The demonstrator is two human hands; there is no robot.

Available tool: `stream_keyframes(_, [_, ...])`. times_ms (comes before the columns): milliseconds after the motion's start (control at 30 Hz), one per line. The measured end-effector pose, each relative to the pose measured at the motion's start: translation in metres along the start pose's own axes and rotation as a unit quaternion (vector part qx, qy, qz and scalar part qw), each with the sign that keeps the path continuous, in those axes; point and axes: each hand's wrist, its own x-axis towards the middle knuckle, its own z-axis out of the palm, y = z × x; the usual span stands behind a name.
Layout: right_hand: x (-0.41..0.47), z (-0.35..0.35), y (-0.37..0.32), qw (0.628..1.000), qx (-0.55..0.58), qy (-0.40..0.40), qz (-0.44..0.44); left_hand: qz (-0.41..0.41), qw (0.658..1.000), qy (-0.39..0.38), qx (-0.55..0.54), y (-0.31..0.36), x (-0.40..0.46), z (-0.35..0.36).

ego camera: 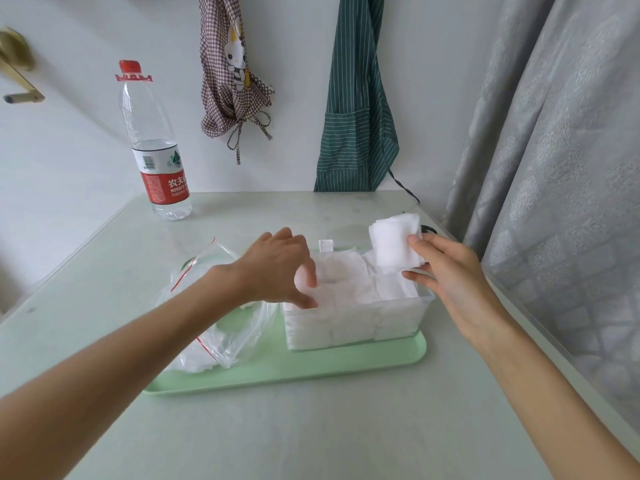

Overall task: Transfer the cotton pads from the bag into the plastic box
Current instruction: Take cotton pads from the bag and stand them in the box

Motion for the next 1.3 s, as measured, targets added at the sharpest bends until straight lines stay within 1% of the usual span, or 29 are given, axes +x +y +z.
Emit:
stream_keyframes(67, [-0.001,0.0,0.001,1.0,0.011,-0.005,0.011,0.018,0.997,0.075,-0.02,-0.003,-0.004,-0.003])
stream_keyframes(100, [-0.001,0.001,0.001,1.0,0.018,-0.007,0.018,0.034,0.995,0.09,-0.025,-0.005,-0.006,-0.004])
stream_keyframes(133, [-0.002,0.001,0.002,0.999,0.025,-0.008,0.025,0.053,0.995,0.088,-0.018,-0.006,-0.007,-0.004])
stream_keyframes(200, [-0.003,0.004,0.002,0.998,0.038,-0.016,0.04,0.079,0.995,0.05,0.02,-0.009,-0.01,-0.002])
stream_keyframes(233, [-0.003,0.005,0.002,0.998,0.041,-0.023,0.043,0.082,0.996,0.026,0.027,-0.009,-0.01,0.001])
stream_keyframes(267, [-0.003,0.008,0.003,0.998,0.036,-0.032,0.038,0.079,0.997,0.012,0.012,-0.011,-0.012,0.001])
stream_keyframes(300, [-0.003,0.011,0.002,0.999,0.023,-0.04,0.018,0.068,0.997,0.009,-0.032,-0.013,-0.014,-0.001])
stream_keyframes(333, [-0.004,0.016,0.002,0.999,-0.004,-0.044,-0.028,0.049,0.994,0.02,-0.095,-0.014,-0.017,-0.005])
stream_keyframes(367, [-0.005,0.021,0.001,0.993,-0.048,-0.044,-0.099,0.026,0.986,0.047,-0.161,-0.017,-0.022,-0.009])
stream_keyframes(400, [-0.006,0.027,0.0,0.975,-0.107,-0.041,-0.192,0.0,0.973,0.085,-0.216,-0.02,-0.028,-0.013])
stream_keyframes(433, [-0.006,0.033,0.0,0.939,-0.18,-0.043,-0.289,-0.027,0.959,0.122,-0.255,-0.023,-0.034,-0.017])
stream_keyframes(467, [-0.006,0.039,0.001,0.89,-0.258,-0.063,-0.371,-0.053,0.947,0.151,-0.279,-0.026,-0.04,-0.019])
stream_keyframes(500, [-0.004,0.045,0.004,0.837,-0.325,-0.096,-0.429,-0.075,0.939,0.168,-0.291,-0.028,-0.047,-0.019])
stream_keyframes(533, [-0.002,0.049,0.007,0.794,-0.374,-0.136,-0.459,-0.091,0.935,0.175,-0.293,-0.03,-0.052,-0.019])
stream_keyframes(567, [0.0,0.053,0.009,0.769,-0.402,-0.176,-0.464,-0.103,0.936,0.174,-0.289,-0.031,-0.055,-0.018])
stream_keyframes(600, [0.002,0.056,0.01,0.763,-0.417,-0.216,-0.443,-0.112,0.939,0.168,-0.28,-0.033,-0.06,-0.017])
stream_keyframes(700, [0.006,0.056,0.006,0.792,-0.421,-0.304,-0.323,-0.116,0.949,0.145,-0.255,-0.032,-0.064,-0.013])
stream_keyframes(733, [0.007,0.056,0.004,0.792,-0.433,-0.325,-0.284,-0.113,0.952,0.139,-0.25,-0.031,-0.065,-0.012])
stream_keyframes(900, [0.009,0.061,-0.003,0.74,-0.494,-0.423,-0.169,-0.079,0.972,0.091,-0.204,-0.013,-0.059,-0.001])
stream_keyframes(933, [0.008,0.06,-0.006,0.733,-0.494,-0.442,-0.153,-0.076,0.974,0.086,-0.195,-0.01,-0.057,0.002])
stream_keyframes(967, [0.008,0.06,-0.011,0.739,-0.478,-0.454,-0.138,-0.077,0.976,0.083,-0.184,-0.008,-0.054,0.004])
stream_keyframes(1000, [0.008,0.057,-0.016,0.762,-0.447,-0.453,-0.125,-0.079,0.978,0.086,-0.171,-0.007,-0.051,0.005])
stream_keyframes(1033, [0.011,0.054,-0.021,0.795,-0.408,-0.432,-0.12,-0.08,0.98,0.094,-0.156,-0.006,-0.049,0.006])
stream_keyframes(1067, [0.016,0.051,-0.025,0.829,-0.374,-0.395,-0.127,-0.078,0.982,0.104,-0.14,-0.006,-0.046,0.007])
stream_keyframes(1100, [0.021,0.048,-0.027,0.851,-0.359,-0.357,-0.14,-0.071,0.984,0.111,-0.122,-0.006,-0.044,0.007])
stream_keyframes(1133, [0.025,0.047,-0.025,0.857,-0.366,-0.331,-0.148,-0.064,0.986,0.114,-0.105,-0.006,-0.041,0.008])
stream_keyframes(1167, [0.028,0.048,-0.022,0.851,-0.385,-0.325,-0.15,-0.057,0.988,0.113,-0.091,-0.006,-0.04,0.009])
stream_keyframes(1233, [0.029,0.054,-0.01,0.831,-0.416,-0.34,-0.143,-0.056,0.99,0.101,-0.081,-0.008,-0.037,0.01])
stream_keyframes(1300, [0.027,0.06,0.001,0.829,-0.419,-0.344,-0.139,-0.065,0.99,0.087,-0.086,-0.011,-0.036,0.009])
